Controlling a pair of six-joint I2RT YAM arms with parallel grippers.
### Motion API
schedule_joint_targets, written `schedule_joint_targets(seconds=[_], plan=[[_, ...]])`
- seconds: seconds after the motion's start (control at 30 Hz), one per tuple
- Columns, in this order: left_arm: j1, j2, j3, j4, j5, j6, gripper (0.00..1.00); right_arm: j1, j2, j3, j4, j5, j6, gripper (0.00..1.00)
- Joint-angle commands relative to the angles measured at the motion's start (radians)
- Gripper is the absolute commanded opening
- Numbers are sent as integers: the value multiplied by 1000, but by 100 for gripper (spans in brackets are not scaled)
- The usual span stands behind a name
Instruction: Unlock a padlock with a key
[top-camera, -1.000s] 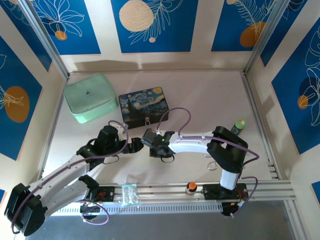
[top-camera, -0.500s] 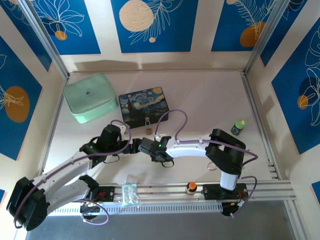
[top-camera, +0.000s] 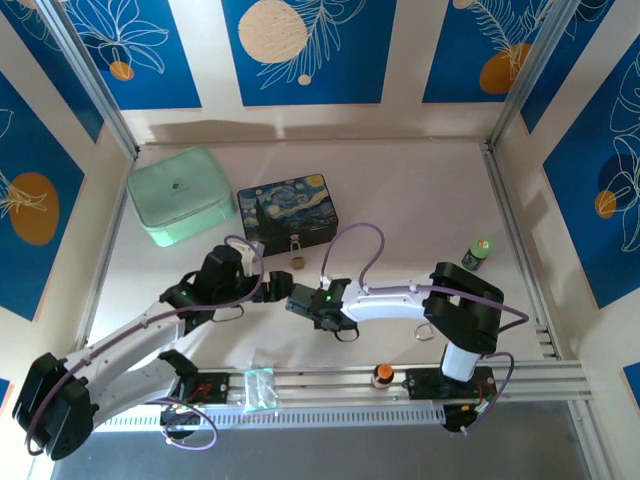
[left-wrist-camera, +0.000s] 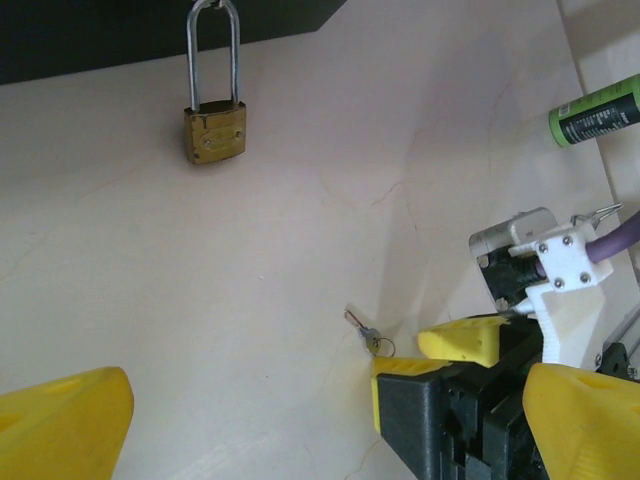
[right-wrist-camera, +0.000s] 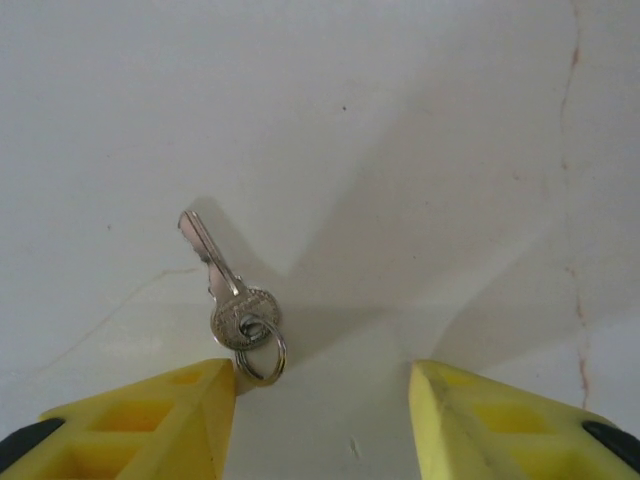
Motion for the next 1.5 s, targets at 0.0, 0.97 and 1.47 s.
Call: schedule_joint_targets(seconds=[0.0,0.97,1.47], plan=[[-18,6,22,34,14,-21,99,36,-44,-8,12,38,-1,57],[-38,106,-21,110,-32,-29,99,-17,103,-58,250,-14,-210,19],[-87,221,-80,291,-81,-169,99,-32,26,-194,437,-66,-245,0]])
